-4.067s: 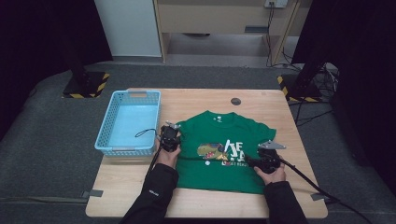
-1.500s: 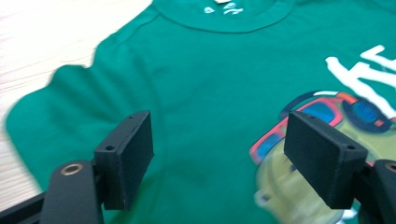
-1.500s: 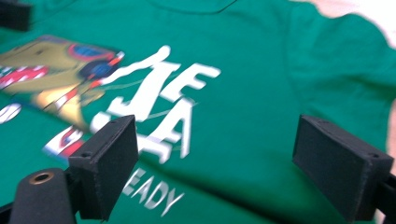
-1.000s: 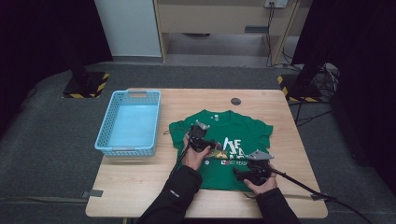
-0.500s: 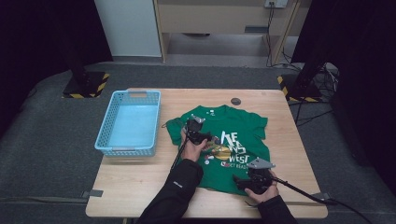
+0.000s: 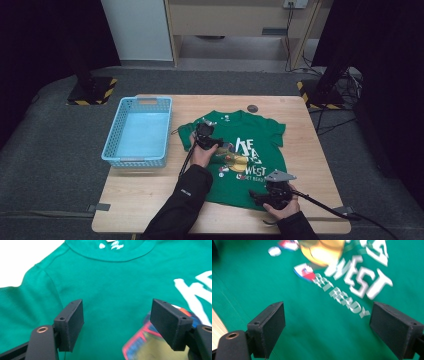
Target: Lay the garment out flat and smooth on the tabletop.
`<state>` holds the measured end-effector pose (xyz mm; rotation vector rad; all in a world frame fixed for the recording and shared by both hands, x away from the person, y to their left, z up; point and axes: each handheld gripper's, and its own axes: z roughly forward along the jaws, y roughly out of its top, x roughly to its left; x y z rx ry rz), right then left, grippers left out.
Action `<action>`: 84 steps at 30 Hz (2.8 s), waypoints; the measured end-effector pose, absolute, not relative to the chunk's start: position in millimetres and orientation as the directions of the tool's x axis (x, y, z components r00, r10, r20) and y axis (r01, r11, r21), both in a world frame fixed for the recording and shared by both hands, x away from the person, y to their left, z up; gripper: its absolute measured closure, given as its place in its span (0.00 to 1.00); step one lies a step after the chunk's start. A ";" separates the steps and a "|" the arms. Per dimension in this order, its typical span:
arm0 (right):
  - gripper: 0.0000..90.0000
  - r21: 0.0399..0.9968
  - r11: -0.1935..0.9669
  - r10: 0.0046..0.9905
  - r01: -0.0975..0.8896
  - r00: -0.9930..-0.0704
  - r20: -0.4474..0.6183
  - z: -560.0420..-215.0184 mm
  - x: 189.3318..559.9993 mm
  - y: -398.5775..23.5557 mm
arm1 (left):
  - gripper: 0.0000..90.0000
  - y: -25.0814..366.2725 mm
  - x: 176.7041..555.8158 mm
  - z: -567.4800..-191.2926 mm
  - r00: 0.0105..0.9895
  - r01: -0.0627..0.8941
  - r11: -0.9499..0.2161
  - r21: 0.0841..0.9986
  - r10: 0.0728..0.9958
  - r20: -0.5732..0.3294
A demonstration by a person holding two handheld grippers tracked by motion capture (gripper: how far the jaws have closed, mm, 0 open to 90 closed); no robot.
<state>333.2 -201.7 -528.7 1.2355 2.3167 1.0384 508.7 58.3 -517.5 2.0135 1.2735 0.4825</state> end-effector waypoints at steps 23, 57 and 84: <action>0.16 0.714 0.461 0.743 0.527 -0.669 0.014 -533.9 337.8 -157.1 | 0.27 52.4 506.7 -528.2 0.485 0.638 -0.356 0.683 0.875 0.002; 0.19 0.703 0.260 0.925 0.662 -0.380 0.016 -531.8 498.5 -187.3 | 0.25 121.7 332.8 -530.2 0.494 0.564 -0.395 0.725 0.865 0.088; 0.09 0.710 0.284 0.896 0.644 -0.442 0.042 -525.8 409.5 -232.5 | 0.20 89.3 384.5 -528.1 0.551 0.568 -0.363 0.739 0.834 -0.014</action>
